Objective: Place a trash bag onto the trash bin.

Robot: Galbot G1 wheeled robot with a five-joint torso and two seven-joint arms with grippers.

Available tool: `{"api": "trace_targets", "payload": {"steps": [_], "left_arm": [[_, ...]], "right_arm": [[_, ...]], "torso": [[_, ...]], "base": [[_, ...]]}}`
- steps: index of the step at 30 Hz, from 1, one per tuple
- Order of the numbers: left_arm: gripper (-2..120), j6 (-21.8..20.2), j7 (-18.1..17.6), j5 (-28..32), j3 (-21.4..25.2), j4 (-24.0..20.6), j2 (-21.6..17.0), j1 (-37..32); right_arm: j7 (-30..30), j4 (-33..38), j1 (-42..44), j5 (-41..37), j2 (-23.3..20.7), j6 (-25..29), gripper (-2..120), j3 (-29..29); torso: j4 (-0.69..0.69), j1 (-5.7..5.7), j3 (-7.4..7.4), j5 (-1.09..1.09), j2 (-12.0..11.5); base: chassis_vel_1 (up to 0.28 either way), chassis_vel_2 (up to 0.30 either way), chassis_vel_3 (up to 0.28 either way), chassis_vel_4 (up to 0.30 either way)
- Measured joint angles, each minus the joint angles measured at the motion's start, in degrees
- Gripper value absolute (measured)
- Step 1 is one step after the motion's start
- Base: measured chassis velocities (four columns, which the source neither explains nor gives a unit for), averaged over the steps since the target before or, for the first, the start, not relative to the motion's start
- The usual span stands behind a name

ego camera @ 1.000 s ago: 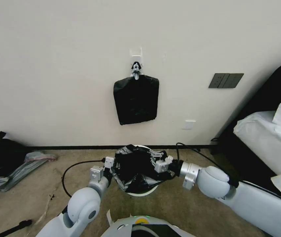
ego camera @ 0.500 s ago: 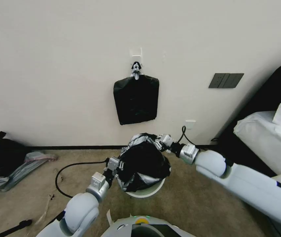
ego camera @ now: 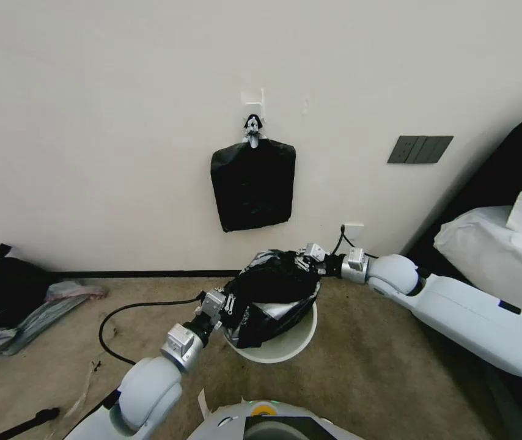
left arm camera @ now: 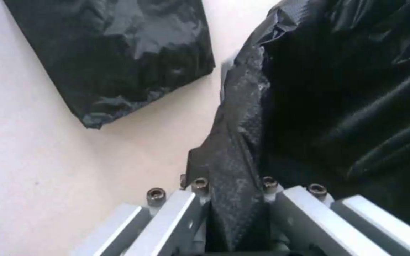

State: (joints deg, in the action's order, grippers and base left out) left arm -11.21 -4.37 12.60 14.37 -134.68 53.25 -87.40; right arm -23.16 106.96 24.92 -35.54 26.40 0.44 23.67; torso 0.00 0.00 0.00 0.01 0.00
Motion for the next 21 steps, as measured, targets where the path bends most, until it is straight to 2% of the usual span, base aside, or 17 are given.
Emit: {"api": "trace_targets", "payload": {"steps": [6,10,12,13,16,17,20,21], "left_arm": [[2,2.2,1.2,0.5,-0.7,0.3,0.0,0.7],[2,2.6,1.4,0.6,-0.9,1.2,0.5,0.8],[2,2.7,1.1,1.0,-0.9,2.3,1.0,0.6],[2,2.7,1.1,1.0,-0.9,2.3,1.0,0.6],[2,2.7,0.2,2.3,-0.9,3.3,2.5,0.6],[2,2.7,0.2,2.3,-0.9,3.3,2.5,0.6],[2,2.6,-0.1,2.6,-1.3,4.2,3.4,0.7],[2,2.6,-0.1,2.6,-1.3,4.2,3.4,0.7]], "right_arm": [[-2.0,-2.1,1.0,1.1,-0.1,2.5,0,1.3],[-1.8,-2.1,3.6,0.0,-0.5,4.0,1,-0.5],[-1.2,-1.2,6.5,-1.6,-1.7,4.2,10,-3.6],[-1.2,-1.2,6.5,-1.6,-1.7,4.2,10,-3.6],[-1.0,-0.1,10.8,-3.8,-3.4,4.2,25,-8.2],[-1.0,-0.1,10.8,-3.8,-3.4,4.2,25,-8.2],[-1.0,-0.8,12.8,-4.8,-4.1,5.0,39,-11.5],[-1.0,-0.8,12.8,-4.8,-4.1,5.0,39,-11.5]], "torso": [[-0.01,0.00,0.00,0.00,0.0],[0.01,0.00,0.00,0.02,0.0],[-0.01,0.00,0.00,-0.02,0.0],[-0.01,0.00,0.00,-0.02,0.0],[-0.01,0.00,-0.01,-0.01,0.0],[-0.01,0.00,-0.01,-0.01,0.0],[0.00,0.00,-0.01,0.00,0.0],[0.00,0.00,-0.01,0.00,0.0]], "base": [[0.000,0.000,0.000,0.000],[0.000,0.000,0.000,0.000],[0.000,0.000,0.000,0.000],[0.000,0.000,0.000,0.000],[0.000,0.000,0.000,0.000],[0.000,0.000,0.000,0.000],[0.000,0.000,0.000,0.000],[0.000,0.000,0.000,0.000]]}}
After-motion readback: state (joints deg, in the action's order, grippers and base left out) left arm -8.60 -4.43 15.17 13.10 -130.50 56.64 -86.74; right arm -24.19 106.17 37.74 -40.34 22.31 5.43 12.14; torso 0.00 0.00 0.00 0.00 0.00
